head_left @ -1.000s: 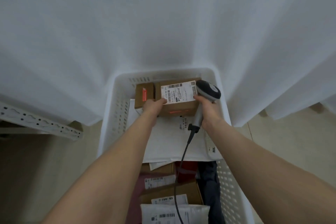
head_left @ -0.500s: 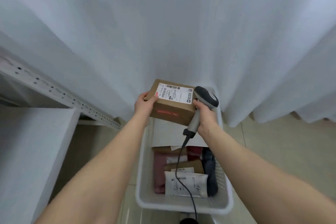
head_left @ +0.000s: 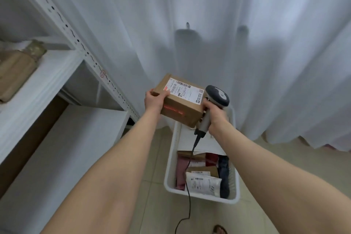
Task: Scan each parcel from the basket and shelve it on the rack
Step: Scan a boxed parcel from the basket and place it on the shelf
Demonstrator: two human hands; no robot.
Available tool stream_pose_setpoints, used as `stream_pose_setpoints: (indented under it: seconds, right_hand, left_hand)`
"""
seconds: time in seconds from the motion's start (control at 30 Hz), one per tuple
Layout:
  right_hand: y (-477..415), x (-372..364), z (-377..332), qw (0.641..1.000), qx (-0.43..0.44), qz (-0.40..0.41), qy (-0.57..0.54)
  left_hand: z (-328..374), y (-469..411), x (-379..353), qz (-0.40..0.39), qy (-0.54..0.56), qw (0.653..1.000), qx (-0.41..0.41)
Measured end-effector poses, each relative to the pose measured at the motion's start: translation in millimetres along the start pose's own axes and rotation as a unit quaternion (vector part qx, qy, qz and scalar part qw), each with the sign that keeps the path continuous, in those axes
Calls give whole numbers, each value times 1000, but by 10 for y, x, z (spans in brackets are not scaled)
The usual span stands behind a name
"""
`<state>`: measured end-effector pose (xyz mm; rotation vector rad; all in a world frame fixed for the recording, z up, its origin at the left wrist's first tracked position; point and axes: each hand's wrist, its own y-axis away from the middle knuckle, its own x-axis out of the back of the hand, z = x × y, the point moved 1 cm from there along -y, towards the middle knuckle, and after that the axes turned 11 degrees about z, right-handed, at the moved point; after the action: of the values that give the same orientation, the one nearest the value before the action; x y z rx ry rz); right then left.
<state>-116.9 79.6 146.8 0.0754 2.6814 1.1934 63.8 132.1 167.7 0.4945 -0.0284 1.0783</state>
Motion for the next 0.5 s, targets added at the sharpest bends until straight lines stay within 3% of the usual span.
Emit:
stream_pose_setpoints:
  seconds: [0.17,0.3,0.5]
  right_hand:
    - [646,67,-45,1000,-6,-19,-14]
    - [1169,120,100,995,-15,-95,16]
    - [1842,137,461,992,34,-123,17]
  left_hand:
    - [275,284,668,-29,-20,999,-25]
    - [389,533,1213,-79,-34,996,-34]
    - [409,899,1711,-58,52,994,-75]
